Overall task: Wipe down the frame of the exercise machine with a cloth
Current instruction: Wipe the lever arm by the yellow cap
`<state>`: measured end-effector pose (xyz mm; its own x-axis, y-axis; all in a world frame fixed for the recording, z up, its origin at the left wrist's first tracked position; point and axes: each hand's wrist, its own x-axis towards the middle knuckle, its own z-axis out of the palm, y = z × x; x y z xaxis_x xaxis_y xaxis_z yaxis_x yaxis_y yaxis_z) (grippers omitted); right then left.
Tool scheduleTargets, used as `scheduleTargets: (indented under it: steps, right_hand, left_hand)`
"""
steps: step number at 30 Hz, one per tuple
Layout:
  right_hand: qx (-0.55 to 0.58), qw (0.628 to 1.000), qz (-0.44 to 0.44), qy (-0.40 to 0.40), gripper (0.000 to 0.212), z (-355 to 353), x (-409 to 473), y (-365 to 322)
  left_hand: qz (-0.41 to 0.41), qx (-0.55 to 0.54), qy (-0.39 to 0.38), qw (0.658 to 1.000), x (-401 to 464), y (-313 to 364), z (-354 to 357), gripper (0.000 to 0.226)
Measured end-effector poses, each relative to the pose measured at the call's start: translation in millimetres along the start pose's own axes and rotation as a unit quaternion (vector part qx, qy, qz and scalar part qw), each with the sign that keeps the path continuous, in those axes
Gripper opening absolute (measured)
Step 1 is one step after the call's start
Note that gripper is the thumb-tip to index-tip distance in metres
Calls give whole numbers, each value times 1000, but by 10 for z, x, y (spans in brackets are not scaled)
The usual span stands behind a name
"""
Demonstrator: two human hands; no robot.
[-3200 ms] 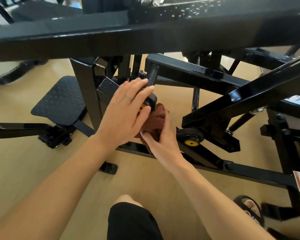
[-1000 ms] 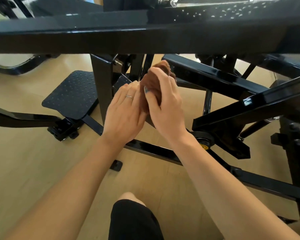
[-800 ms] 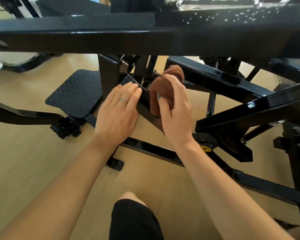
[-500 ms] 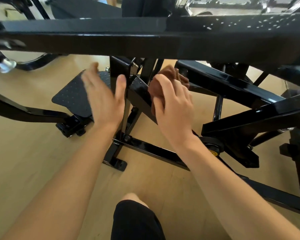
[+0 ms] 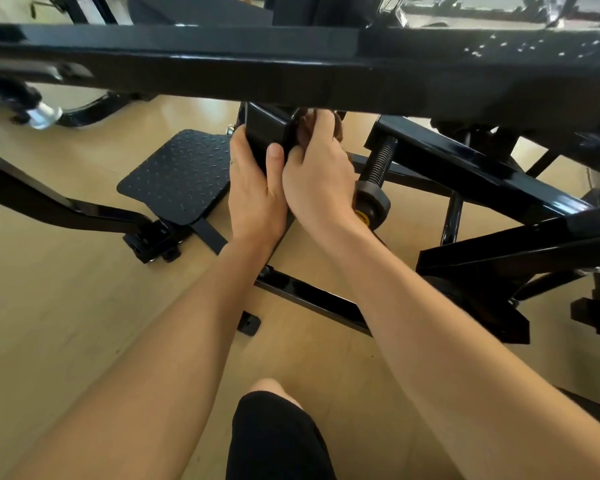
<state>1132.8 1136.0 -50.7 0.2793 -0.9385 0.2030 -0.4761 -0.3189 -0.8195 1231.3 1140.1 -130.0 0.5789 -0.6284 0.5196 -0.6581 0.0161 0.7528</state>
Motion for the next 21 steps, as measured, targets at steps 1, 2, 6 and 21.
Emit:
scheduleTargets:
  steps: [1, 2, 6, 21]
  right_hand:
    - [-2, 999, -28, 14, 49, 33, -71, 39]
    - [-5, 998, -55, 25, 50, 56, -131, 88]
    - [-7, 989, -136, 52, 47, 138, -360, 294]
    - [256, 964, -13, 71, 45, 134, -341, 91]
  left_hand:
    - [12, 19, -2, 1000, 10, 8, -6, 44]
    - [28, 36, -2, 999, 16, 15, -13, 44]
    - [23, -20, -6, 1000, -3, 27, -67, 41]
    - [-19, -97, -22, 995, -38, 69, -80, 32]
